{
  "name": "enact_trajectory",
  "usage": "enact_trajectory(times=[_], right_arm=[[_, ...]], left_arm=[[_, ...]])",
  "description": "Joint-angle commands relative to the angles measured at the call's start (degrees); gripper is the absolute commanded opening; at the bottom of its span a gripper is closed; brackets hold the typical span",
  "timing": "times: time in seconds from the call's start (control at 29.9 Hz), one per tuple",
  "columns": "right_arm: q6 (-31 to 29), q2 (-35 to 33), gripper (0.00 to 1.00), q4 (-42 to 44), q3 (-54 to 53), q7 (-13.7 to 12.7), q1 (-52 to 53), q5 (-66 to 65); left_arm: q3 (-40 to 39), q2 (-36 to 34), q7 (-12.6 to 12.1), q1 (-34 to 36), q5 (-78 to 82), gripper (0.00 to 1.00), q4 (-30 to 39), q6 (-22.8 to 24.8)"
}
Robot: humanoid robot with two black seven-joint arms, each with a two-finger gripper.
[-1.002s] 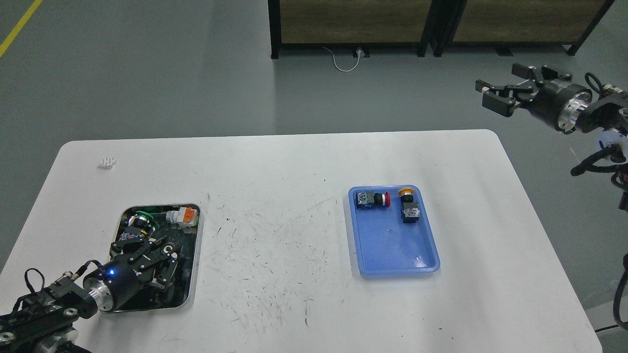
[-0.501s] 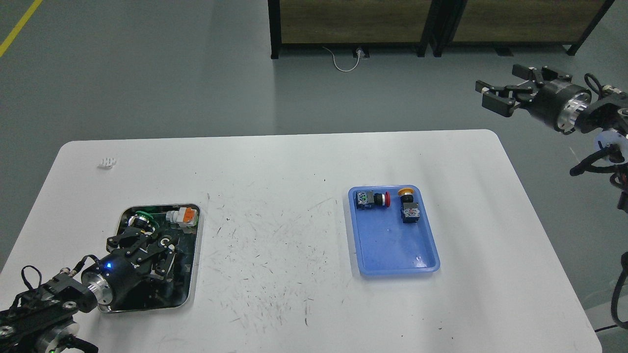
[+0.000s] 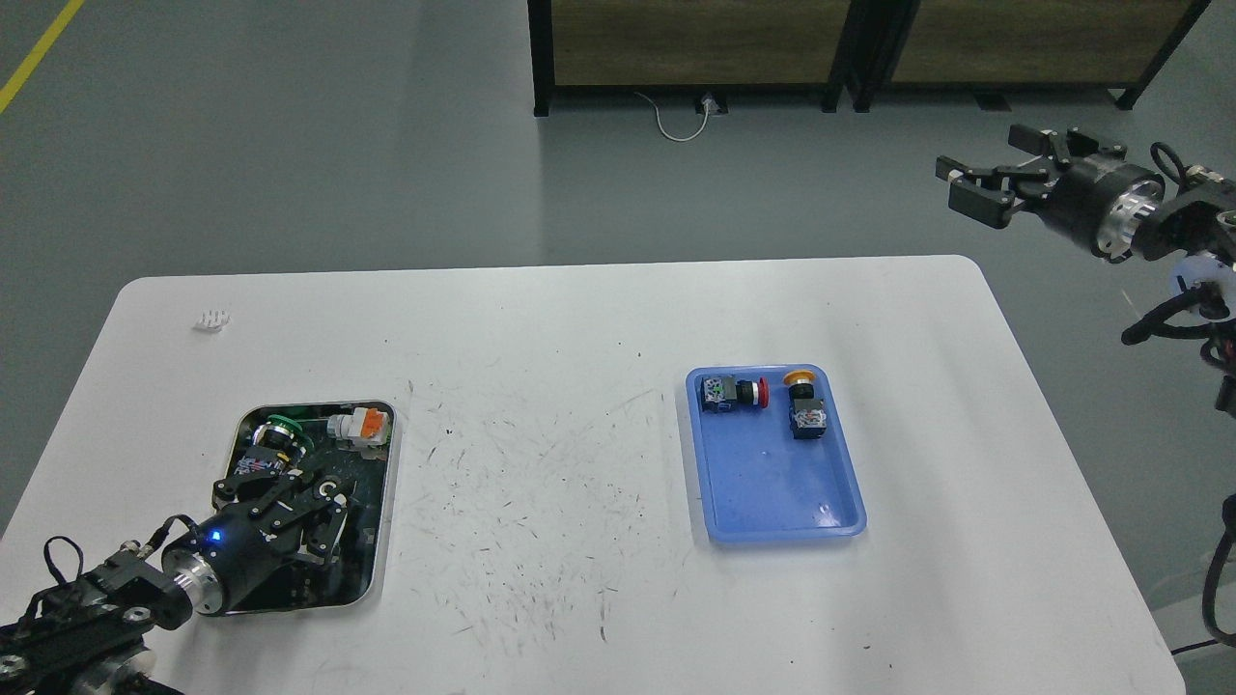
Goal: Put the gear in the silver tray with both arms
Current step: 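Lower the gear onto the silver tray and open the left gripper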
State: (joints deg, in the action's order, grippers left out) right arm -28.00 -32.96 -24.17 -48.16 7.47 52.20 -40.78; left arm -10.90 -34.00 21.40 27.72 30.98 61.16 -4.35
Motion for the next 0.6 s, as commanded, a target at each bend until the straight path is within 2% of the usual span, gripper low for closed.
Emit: enact_trajectory(times=[0.0,0.4,0.43,0.5,0.57], right_arm=[[0.0,0.0,0.96,0.0,-0.09,0.0,0.01,0.08],[0.0,0.0,0.97,0.0,-0.26,0.09,0.1,0.08],[0.0,0.0,0.97,0.0,-0.26,0.09,0.01,0.0],[0.0,0.0,0.97,0.0,-0.26,0.0,0.01,0.0],[0.0,0.0,0.97,0.09,-0.26,0.09,0.01,0.0]], left_arm=[[-0.09,-0.28,0.05,0.05,-0.13,0.98,0.1,0.04],[-0.09,-0.28,0.05,0.23,0.05,0.98,0.63,0.04],[-0.09,-0.19,-0.04,0.23,0.14,0.97,0.81,-0.05],[0.0,-0.36,-0.04,0.4,0.31,0.84,1.42,0.04],[0.0,-0.63,-0.04,0.4,0.31,0.78,2.12,0.3]])
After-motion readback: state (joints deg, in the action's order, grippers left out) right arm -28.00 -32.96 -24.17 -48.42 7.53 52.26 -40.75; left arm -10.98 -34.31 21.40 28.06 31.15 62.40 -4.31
